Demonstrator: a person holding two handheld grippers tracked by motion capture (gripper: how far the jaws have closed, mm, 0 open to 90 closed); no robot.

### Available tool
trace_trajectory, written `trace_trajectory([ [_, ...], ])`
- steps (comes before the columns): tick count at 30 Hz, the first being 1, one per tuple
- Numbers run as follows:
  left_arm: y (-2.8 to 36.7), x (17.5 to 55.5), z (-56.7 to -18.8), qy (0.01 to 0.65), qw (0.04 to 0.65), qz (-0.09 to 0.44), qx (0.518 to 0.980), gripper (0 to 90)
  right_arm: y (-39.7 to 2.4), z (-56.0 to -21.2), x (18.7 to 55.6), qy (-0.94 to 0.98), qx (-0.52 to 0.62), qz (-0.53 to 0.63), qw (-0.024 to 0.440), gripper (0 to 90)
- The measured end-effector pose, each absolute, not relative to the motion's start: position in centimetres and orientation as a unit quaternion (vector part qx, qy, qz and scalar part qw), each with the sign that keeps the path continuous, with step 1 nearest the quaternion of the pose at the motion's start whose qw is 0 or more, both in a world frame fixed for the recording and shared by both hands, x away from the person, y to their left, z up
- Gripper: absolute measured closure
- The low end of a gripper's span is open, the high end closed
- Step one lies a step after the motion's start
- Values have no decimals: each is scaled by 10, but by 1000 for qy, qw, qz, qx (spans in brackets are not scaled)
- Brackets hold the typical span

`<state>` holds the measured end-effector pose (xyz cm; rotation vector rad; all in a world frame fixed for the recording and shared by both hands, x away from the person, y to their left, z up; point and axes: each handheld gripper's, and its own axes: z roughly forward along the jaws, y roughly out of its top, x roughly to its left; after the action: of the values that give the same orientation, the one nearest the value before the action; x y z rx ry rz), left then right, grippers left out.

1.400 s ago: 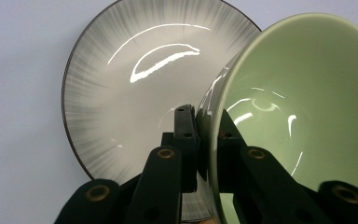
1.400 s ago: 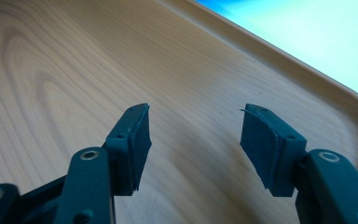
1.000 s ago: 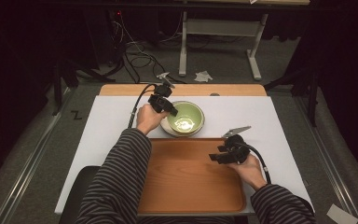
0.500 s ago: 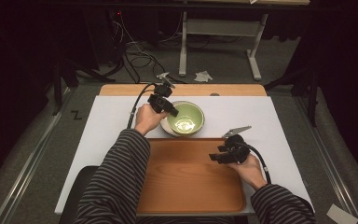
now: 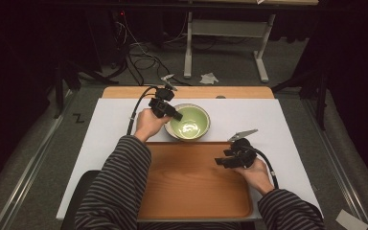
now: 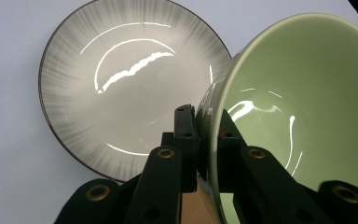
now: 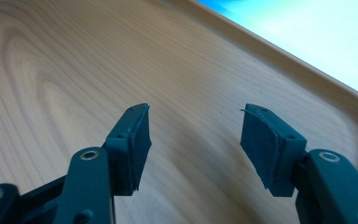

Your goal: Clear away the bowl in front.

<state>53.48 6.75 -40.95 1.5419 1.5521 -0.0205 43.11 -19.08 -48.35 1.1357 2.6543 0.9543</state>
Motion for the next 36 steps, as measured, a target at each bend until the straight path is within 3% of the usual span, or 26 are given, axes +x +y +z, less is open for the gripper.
trace_trajectory([
  [36,79,501,-398,611,473,-18,635,837,-191,-483,430,871,373,314,54,437],
])
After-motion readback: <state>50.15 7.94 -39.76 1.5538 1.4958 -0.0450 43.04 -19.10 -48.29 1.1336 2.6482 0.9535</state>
